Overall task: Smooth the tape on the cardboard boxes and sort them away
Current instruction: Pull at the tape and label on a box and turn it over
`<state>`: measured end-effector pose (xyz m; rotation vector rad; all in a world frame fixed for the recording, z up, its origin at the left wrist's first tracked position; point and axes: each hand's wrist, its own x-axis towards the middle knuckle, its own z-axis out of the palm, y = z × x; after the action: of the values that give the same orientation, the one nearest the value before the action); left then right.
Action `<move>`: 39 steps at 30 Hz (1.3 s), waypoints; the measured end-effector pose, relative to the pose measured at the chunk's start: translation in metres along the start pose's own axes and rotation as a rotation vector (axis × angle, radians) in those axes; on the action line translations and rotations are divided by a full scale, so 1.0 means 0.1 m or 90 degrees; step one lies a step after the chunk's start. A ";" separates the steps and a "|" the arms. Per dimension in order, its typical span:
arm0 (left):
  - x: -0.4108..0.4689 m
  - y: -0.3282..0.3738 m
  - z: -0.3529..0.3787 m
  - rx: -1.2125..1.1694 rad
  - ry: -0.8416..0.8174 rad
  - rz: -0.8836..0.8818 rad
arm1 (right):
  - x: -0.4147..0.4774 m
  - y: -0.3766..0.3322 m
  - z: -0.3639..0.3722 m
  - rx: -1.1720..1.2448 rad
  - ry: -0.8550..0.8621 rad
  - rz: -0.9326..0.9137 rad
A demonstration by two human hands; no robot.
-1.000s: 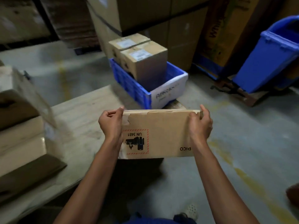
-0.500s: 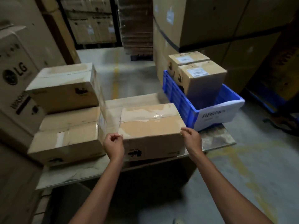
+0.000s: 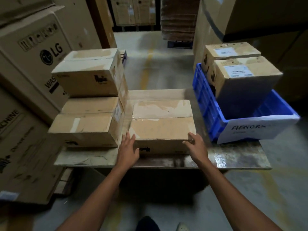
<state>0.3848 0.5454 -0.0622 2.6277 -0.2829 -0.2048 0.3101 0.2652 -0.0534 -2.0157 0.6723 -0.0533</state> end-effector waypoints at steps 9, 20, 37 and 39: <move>0.60 -0.05 -0.16 0.173 -0.048 -0.001 | 0.37 -0.37 0.16 -0.149 -0.053 -0.022; 1.08 -0.15 -0.03 0.119 0.042 0.248 | 0.47 -0.90 1.03 -0.493 -0.140 -0.293; 1.58 -0.01 -0.15 0.208 -0.078 0.200 | 1.02 -1.08 1.35 -0.559 -0.149 -0.269; 1.59 0.02 -0.15 0.246 -0.090 0.188 | 1.06 -1.07 1.37 -0.568 -0.155 -0.267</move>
<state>0.5411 0.5133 -0.0633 2.9065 -0.8251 -0.2562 0.4883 0.3632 -0.0629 -2.9273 0.0813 0.2890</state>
